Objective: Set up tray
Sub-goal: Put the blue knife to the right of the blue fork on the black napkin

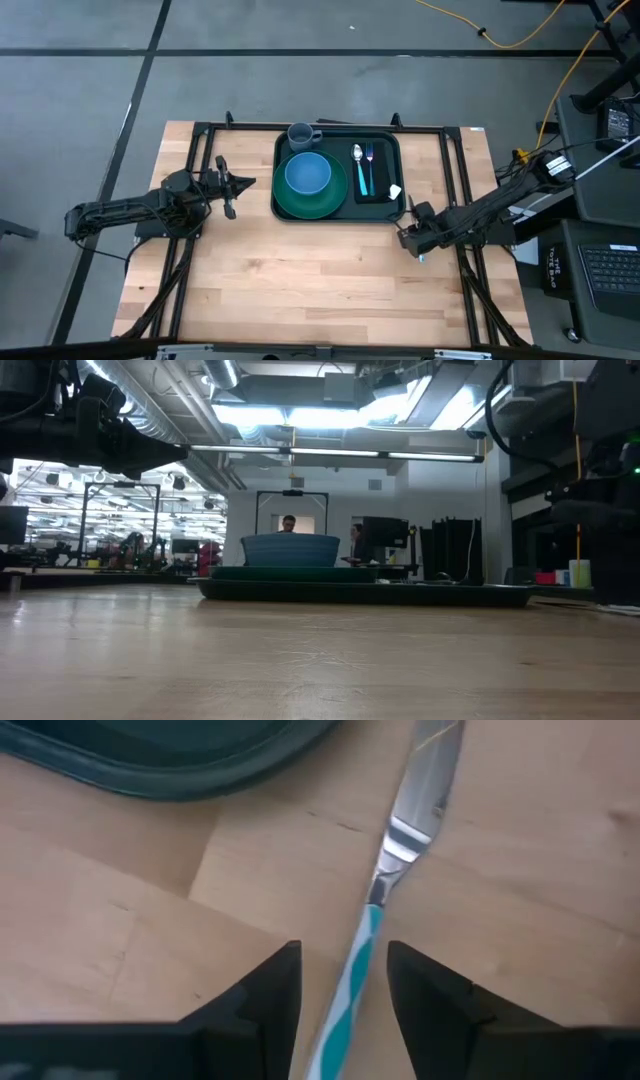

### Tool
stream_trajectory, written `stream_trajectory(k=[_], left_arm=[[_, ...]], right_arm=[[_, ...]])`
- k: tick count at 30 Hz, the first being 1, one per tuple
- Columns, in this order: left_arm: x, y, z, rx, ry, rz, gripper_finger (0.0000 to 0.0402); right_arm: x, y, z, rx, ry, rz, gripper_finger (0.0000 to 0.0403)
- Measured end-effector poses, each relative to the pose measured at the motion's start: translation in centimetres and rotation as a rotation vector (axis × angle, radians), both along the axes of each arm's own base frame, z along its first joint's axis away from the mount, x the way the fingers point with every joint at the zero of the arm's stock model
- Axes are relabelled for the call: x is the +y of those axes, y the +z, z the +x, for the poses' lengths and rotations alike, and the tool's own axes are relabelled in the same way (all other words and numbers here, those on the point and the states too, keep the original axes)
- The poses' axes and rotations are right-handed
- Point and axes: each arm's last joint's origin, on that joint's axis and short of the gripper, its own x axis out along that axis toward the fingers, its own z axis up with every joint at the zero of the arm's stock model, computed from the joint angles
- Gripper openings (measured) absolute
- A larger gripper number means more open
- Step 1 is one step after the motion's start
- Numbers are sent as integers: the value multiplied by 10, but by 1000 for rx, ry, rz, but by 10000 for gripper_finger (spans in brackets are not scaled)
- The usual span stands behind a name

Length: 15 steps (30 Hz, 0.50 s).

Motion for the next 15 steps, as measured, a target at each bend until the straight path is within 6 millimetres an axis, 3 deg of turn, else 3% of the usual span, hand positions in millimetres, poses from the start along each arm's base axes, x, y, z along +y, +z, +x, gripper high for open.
stream_trajectory(k=[15], left_arm=[[0, 0, 0, 0, 1, 0, 3]], right_arm=[[-7, -13, -5, 22, -46, -18, 154]])
